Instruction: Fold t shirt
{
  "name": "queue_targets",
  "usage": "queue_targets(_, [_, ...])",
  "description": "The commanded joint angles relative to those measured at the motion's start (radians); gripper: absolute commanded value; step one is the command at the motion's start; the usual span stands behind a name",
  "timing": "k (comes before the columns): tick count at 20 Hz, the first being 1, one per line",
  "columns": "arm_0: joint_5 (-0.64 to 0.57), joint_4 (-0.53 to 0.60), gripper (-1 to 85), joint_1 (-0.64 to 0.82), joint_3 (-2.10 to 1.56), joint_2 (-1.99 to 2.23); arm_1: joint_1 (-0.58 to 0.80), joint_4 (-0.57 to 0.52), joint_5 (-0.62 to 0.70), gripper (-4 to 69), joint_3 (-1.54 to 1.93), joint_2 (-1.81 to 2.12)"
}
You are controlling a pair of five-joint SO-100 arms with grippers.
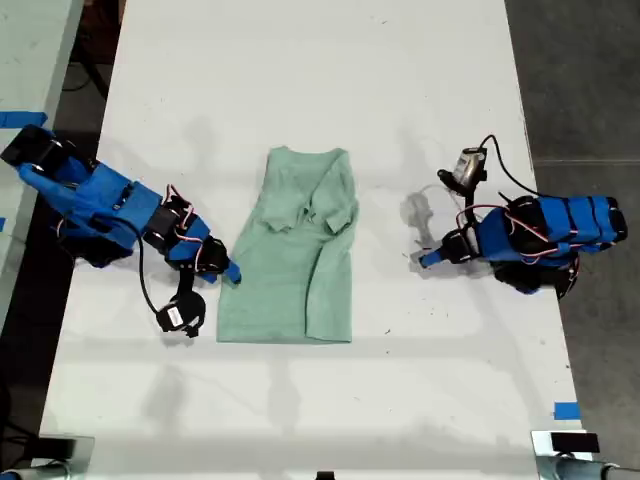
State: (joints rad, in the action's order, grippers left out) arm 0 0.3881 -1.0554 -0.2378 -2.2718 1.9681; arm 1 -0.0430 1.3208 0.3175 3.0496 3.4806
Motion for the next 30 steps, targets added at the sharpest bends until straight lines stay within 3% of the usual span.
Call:
queue_targets(1, [0.080, 0.012, 16.4, -0.041, 0.038, -0.028, 0.006, 0.000, 0.017, 1.5, 0.066, 0.014])
queue_targets(5, [0.106, 0.061, 15.0, -0.058, 0.037, -0.087, 0.006, 0.000, 0.017, 1.6, 0.066, 0.014])
queue_targets(9, [0.041, 0.143, 9.1, -0.005, 0.074, -0.190, 0.008, 0.000, 0.017, 1.7, 0.066, 0.014])
queue_targets(10, [0.031, 0.146, 1.7, 0.006, 0.092, -0.212, 0.008, 0.000, 0.017, 1.7, 0.066, 0.014])
queue_targets(11, [0.026, 0.147, -0.2, 0.015, 0.104, -0.224, 0.008, 0.000, 0.017, 1.7, 0.066, 0.014])
queue_targets(16, [0.034, 0.124, -0.2, 0.038, 0.176, -0.138, 0.008, 0.000, 0.017, 1.5, 0.066, 0.014])
queue_targets(20, [0.028, 0.038, -0.3, 0.071, 0.359, -0.126, 0.008, 0.000, 0.017, 1.6, 0.066, 0.014])
queue_targets(28, [-0.207, -0.089, 0.2, 0.173, 1.157, -0.769, 0.006, 0.000, 0.017, 1.4, 0.066, 0.014])
queue_targets(30, [-0.238, -0.086, 7.6, 0.176, 1.256, -0.894, 0.005, 0.000, 0.017, 1.4, 0.066, 0.014])
